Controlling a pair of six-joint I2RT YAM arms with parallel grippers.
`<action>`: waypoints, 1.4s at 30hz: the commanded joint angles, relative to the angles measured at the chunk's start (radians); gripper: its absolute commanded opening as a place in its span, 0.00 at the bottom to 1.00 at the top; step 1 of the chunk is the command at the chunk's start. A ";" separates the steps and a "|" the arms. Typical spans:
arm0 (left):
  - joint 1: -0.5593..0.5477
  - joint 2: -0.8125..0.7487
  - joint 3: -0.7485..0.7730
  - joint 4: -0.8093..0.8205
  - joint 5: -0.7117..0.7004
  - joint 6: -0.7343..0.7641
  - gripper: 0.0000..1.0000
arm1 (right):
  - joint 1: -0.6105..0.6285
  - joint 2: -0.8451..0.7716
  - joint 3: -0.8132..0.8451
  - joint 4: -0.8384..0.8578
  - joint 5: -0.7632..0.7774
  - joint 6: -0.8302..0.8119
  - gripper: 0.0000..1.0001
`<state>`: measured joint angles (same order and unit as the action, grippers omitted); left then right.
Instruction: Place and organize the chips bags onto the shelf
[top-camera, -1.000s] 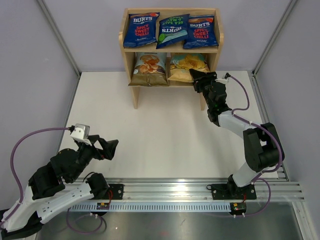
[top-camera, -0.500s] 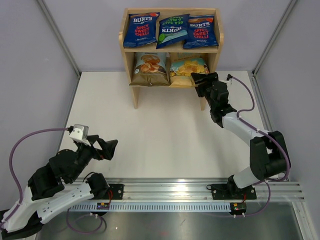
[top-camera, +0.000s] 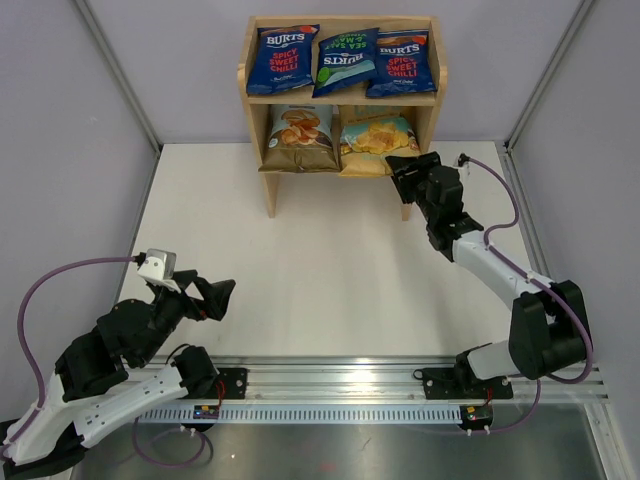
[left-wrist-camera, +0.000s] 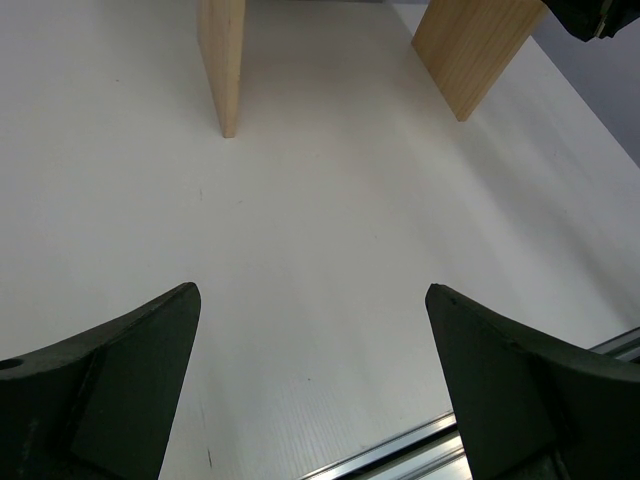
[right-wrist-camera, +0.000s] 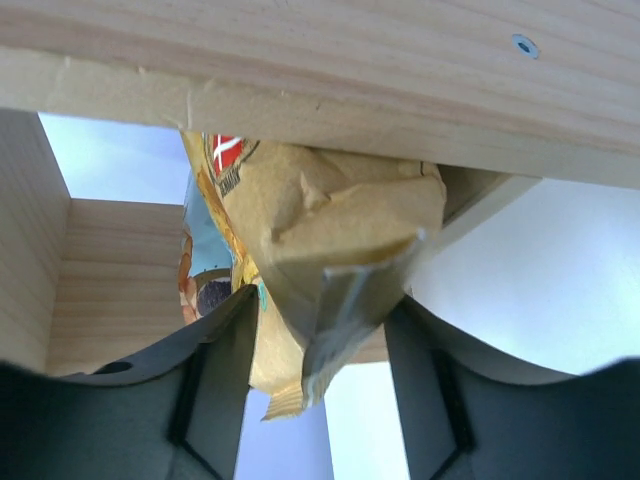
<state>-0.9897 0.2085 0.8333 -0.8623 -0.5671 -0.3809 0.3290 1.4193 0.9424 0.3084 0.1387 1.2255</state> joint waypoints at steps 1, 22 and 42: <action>0.002 -0.012 0.001 0.043 -0.014 0.020 0.99 | 0.001 -0.059 -0.028 0.020 0.013 0.005 0.57; 0.100 -0.009 -0.003 0.069 0.007 0.039 0.99 | 0.001 0.027 0.012 0.083 -0.002 0.071 0.37; 0.376 0.035 -0.011 0.117 0.121 0.065 0.99 | -0.001 -0.134 -0.031 -0.012 -0.051 -0.053 0.82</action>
<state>-0.6426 0.2195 0.8238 -0.8059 -0.4690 -0.3317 0.3290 1.3510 0.9154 0.2958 0.1108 1.2346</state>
